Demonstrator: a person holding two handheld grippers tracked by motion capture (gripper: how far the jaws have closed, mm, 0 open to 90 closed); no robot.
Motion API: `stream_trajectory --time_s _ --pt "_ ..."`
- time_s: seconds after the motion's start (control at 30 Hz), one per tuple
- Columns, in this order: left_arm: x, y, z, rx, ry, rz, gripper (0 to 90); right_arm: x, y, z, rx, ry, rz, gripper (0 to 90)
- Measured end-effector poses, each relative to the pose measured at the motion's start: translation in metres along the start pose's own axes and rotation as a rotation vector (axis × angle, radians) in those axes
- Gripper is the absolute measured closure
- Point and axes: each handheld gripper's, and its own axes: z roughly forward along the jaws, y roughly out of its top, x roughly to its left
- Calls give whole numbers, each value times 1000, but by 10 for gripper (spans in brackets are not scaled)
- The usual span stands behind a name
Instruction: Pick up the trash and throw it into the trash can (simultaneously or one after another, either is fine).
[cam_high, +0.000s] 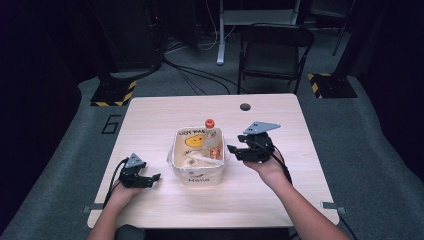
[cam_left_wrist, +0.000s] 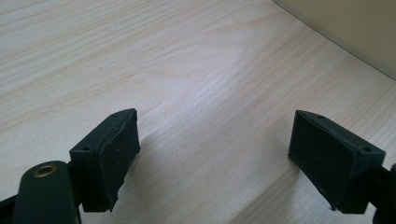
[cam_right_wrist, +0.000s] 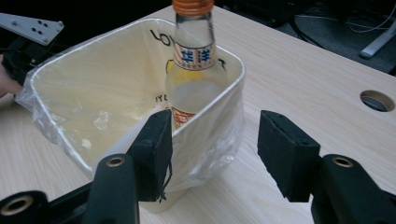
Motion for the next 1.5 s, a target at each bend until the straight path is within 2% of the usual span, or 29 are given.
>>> stream_trajectory --time_s 0.33,0.8,1.0,1.27,1.5 --pt "0 0 0 0 1 0 161 -18 -19 -14 -25 -47 17 440" --pt "0 0 0 -4 2 -5 161 -43 -59 -24 -27 -100 108 438" --pt "-1 0 0 -5 2 -6 161 -51 -74 -23 -14 -132 125 436" --pt "0 0 0 -1 2 -1 161 -57 -92 -21 -5 -146 167 439" --pt "0 0 0 -5 2 -6 161 -61 -107 -17 26 -170 185 438"
